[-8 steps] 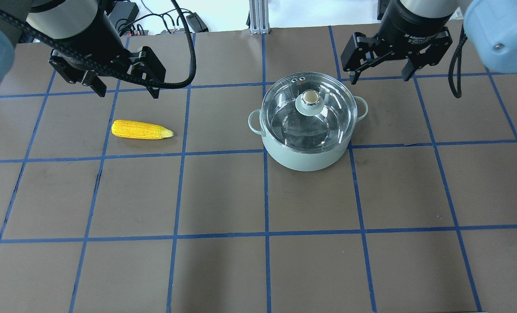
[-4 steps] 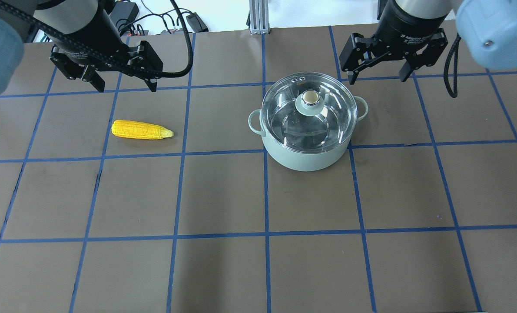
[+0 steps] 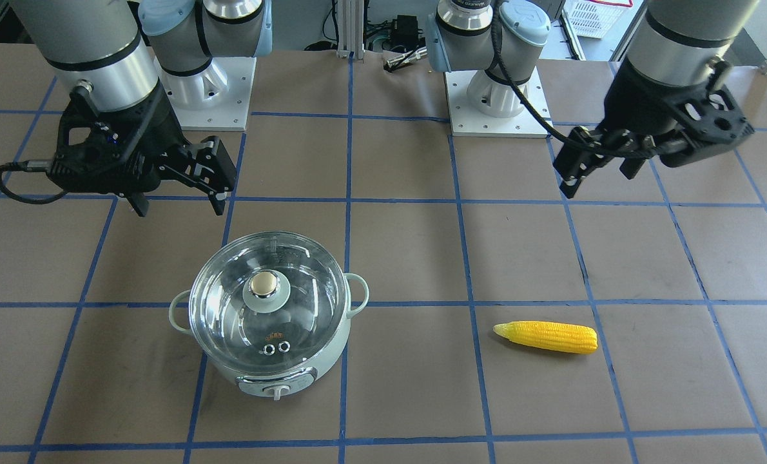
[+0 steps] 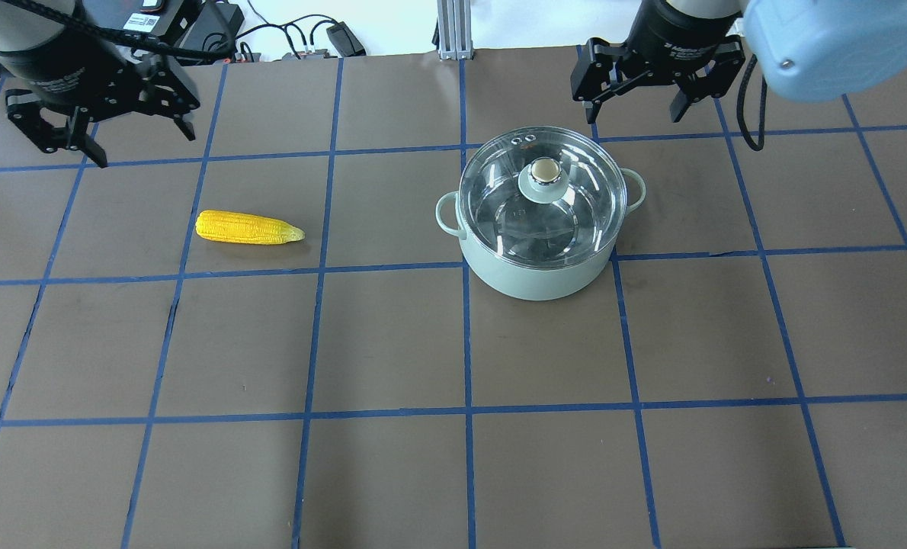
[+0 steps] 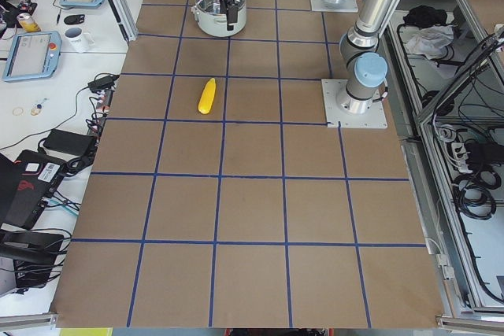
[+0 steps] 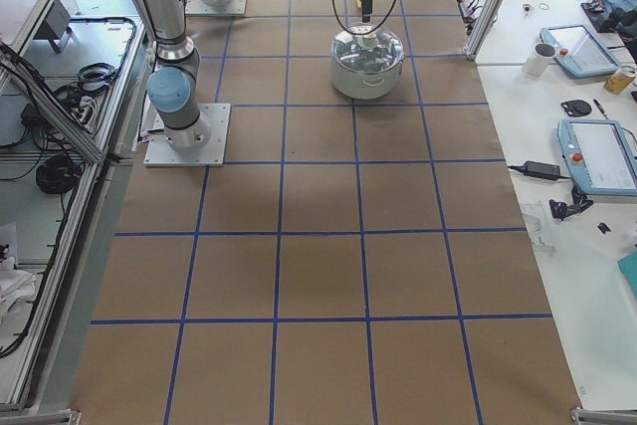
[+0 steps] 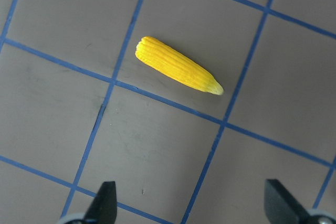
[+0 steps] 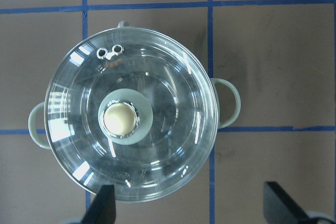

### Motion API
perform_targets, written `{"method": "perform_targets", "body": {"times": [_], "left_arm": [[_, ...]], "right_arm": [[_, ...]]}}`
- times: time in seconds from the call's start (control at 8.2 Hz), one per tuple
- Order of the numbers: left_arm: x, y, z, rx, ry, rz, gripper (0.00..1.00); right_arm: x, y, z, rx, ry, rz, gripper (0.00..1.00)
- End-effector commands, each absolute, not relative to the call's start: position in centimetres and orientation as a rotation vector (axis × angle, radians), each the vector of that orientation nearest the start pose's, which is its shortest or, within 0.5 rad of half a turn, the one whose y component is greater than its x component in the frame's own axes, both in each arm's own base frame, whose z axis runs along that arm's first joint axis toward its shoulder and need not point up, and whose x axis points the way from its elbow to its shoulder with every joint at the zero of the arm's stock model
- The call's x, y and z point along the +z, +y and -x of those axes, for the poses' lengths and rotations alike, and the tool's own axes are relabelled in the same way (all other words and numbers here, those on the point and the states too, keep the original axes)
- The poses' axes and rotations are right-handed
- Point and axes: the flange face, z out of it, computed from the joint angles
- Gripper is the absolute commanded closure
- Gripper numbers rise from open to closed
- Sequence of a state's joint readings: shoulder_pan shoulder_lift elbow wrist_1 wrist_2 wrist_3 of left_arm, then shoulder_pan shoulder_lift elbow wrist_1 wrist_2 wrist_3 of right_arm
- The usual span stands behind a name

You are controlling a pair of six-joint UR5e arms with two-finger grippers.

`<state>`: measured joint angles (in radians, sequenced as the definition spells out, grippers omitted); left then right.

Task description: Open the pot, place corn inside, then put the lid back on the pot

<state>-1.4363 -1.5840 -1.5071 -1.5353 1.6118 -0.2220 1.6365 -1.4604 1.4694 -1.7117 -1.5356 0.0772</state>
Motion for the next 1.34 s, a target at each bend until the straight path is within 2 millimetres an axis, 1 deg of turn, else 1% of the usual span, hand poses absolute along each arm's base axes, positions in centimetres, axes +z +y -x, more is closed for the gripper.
{"method": "perform_targets", "body": {"times": [0.0,0.12,0.24,0.37,0.49,0.61,0.73,0.85,1.1,1.22], "left_arm": [[46.2,-55.4,-1.5,-0.011,2.847,1.244,0.0],[44.9,-56.0,-1.9,0.024,2.747,1.451,0.0],[44.6,-56.4,-1.7,0.036,2.664,1.648,0.0],[44.0,-57.2,-0.6,0.106,2.65,1.879,0.0],[41.6,-59.2,0.1,0.222,2.706,1.98,0.0],[38.4,-60.9,-0.7,0.297,2.69,1.994,0.0],[36.1,-63.0,-1.8,0.214,2.684,2.05,0.0],[34.6,-64.2,-2.6,0.179,2.643,2.121,0.0],[31.0,-65.6,-3.9,0.189,2.59,2.152,0.0],[30.0,-66.1,-5.0,0.209,2.477,2.276,0.0]], "right_arm": [[46.3,-57.1,-21.3,-0.205,3.087,-0.09,0.0],[44.5,-57.7,-23.4,-0.195,3.083,-0.104,0.0],[42.9,-58.6,-24.8,-0.214,3.072,-0.122,0.0],[41.1,-59.4,-25.3,-0.186,3.07,-0.128,0.0],[38.6,-59.9,-25.5,-0.127,3.082,-0.132,0.0],[38.0,-60.0,-25.4,-0.115,3.097,-0.129,0.0],[37.6,-59.9,-25.3,-0.092,3.101,-0.132,0.0],[36.7,-59.5,-25.2,-0.064,3.106,-0.14,0.0],[35.8,-59.2,-25.2,-0.037,3.113,-0.126,0.0],[35.7,-59.2,-25.1,-0.033,3.115,-0.131,0.0]]}}
